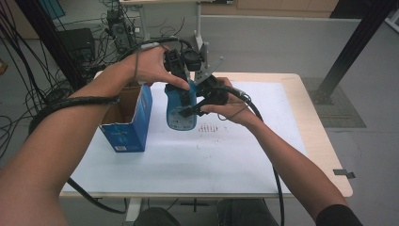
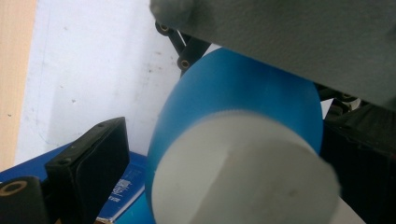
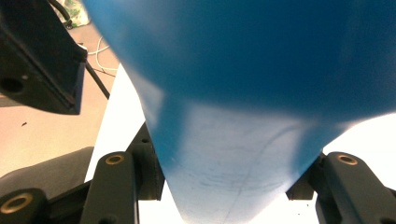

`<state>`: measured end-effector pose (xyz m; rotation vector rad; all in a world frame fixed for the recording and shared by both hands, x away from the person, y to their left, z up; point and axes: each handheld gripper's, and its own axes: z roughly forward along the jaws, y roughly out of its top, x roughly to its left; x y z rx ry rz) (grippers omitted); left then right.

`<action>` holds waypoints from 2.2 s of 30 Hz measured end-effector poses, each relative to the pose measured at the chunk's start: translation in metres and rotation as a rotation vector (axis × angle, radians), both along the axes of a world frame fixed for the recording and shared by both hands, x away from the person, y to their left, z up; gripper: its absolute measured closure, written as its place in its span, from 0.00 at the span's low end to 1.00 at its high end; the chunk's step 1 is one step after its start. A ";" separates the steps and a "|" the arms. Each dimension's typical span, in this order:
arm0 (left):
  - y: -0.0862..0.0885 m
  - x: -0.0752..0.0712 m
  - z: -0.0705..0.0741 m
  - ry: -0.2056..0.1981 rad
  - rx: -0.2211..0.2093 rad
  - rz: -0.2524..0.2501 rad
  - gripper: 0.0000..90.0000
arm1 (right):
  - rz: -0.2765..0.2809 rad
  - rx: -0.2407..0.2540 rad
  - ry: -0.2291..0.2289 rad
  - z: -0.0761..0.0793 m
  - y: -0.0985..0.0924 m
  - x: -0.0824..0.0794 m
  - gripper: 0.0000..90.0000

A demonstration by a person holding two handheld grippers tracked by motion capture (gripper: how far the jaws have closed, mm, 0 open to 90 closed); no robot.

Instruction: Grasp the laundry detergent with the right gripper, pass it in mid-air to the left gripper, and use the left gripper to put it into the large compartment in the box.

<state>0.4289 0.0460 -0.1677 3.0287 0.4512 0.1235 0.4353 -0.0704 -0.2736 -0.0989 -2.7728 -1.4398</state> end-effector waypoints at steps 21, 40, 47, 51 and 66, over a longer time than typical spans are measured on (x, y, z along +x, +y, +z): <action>-0.002 -0.001 -0.001 0.000 0.007 -0.006 0.07 | 0.004 0.004 -0.004 0.001 -0.001 -0.001 0.49; -0.004 0.000 -0.003 0.004 -0.001 -0.025 0.12 | 0.023 0.014 -0.028 0.000 0.000 0.001 0.49; -0.003 -0.001 -0.003 0.009 -0.004 -0.038 0.23 | 0.028 0.009 -0.033 0.001 0.000 -0.002 0.49; -0.004 -0.002 -0.005 0.012 0.004 -0.048 0.27 | 0.035 0.011 -0.042 0.000 -0.001 -0.002 0.49; -0.003 -0.005 -0.006 0.032 0.014 -0.064 0.38 | 0.040 -0.008 -0.064 0.000 0.001 -0.007 0.49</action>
